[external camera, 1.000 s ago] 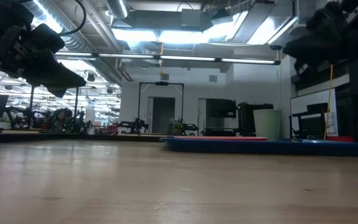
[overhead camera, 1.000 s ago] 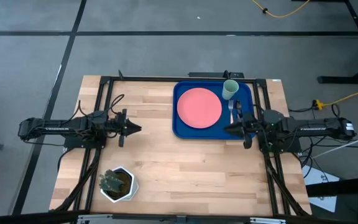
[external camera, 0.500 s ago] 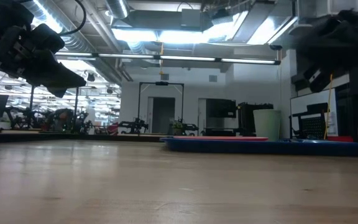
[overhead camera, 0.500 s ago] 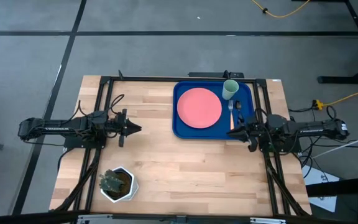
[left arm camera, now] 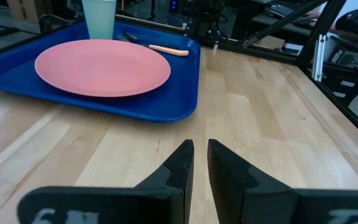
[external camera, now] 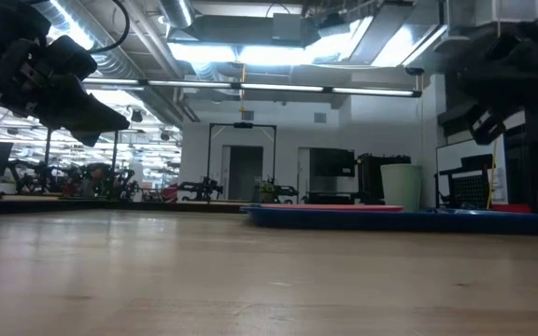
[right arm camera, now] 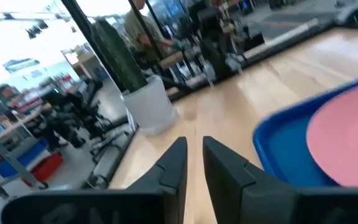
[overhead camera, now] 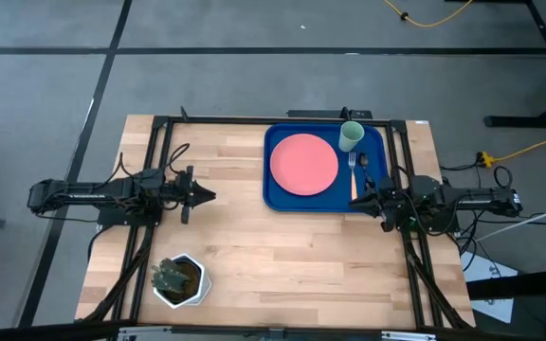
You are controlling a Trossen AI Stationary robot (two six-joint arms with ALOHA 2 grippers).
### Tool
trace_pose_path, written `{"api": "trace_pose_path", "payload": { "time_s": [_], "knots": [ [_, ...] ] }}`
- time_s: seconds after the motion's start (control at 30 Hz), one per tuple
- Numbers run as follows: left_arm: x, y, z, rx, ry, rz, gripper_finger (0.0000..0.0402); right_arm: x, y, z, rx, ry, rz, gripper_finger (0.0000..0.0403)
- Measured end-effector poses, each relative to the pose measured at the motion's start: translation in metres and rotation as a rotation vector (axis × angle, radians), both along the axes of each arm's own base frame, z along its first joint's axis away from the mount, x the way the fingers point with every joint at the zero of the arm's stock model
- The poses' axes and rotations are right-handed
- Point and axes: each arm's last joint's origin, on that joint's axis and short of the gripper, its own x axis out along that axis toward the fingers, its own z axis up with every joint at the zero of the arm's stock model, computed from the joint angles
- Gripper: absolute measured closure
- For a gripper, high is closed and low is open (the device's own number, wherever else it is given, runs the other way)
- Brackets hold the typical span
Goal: Pick and place plate/cup/fork/spoon on tray
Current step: Return to Home Position
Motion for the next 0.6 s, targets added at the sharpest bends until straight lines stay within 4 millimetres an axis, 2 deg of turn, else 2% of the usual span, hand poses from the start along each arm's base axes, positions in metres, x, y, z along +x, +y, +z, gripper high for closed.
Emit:
{"api": "trace_pose_path", "payload": {
  "time_s": [0.2,0.6],
  "knots": [
    [0.0000,0.0000,-0.0001,0.000,0.001,0.000,0.0360,-0.0039,-0.0001,0.0065,0.001,-0.076,0.001,0.0346],
    [0.0000,0.0001,0.0000,0.000,0.000,0.002,0.0360,-0.0033,-0.0001,0.0046,0.000,-0.058,0.000,0.0346]
  ]
}}
